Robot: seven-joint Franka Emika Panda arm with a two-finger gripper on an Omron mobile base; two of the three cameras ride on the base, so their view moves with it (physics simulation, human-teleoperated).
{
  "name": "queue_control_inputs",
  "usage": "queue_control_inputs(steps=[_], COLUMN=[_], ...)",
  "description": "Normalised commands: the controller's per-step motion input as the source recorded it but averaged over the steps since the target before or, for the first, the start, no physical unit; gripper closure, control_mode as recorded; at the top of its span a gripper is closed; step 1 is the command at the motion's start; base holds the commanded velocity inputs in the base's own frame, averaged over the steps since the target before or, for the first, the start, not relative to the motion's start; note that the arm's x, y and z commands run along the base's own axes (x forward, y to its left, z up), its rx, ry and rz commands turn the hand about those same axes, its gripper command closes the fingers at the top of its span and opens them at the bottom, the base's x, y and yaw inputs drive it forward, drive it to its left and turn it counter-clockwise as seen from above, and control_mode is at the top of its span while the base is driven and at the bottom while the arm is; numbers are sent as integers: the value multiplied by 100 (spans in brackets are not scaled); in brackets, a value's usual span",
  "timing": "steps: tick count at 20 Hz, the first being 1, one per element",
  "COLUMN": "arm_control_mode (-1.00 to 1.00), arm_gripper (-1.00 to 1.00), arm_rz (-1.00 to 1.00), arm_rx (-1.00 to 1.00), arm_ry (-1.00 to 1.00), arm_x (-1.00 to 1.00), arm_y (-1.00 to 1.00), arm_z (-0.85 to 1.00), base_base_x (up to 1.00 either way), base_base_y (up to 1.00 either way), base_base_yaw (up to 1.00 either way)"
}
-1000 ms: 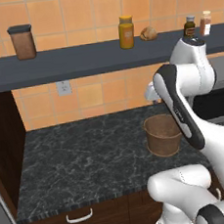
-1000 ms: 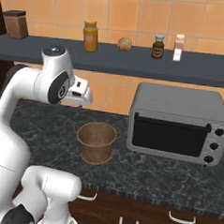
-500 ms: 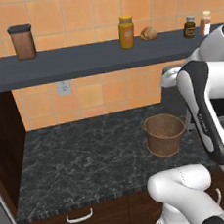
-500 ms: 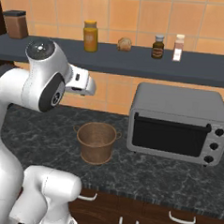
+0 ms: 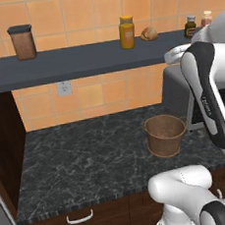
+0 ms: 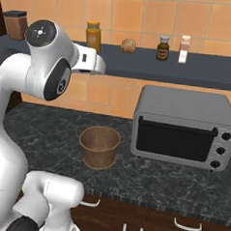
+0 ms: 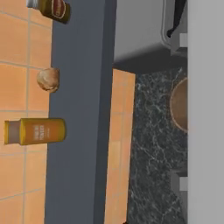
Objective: Open the cabinet, pick up the bread from the cabinet and place it in the basket. Then move the basket to the dining counter.
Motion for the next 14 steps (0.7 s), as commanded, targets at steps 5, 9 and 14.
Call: queue_control_inputs(steps=[5,9,14], arm_control_mode=[-100,-100,-100], arm_gripper=[-100,-100,-100], arm_rz=[-7,-7,0], arm_rx=[-1,0,1], arm_ry=[3,6,1], arm_x=[90,65,57], arm_y=[-20,-50,-43], arm_z=[1,19,9], base_base_x=[0,0,0], base_base_y=[0,0,0], base_base_yaw=[0,0,0])
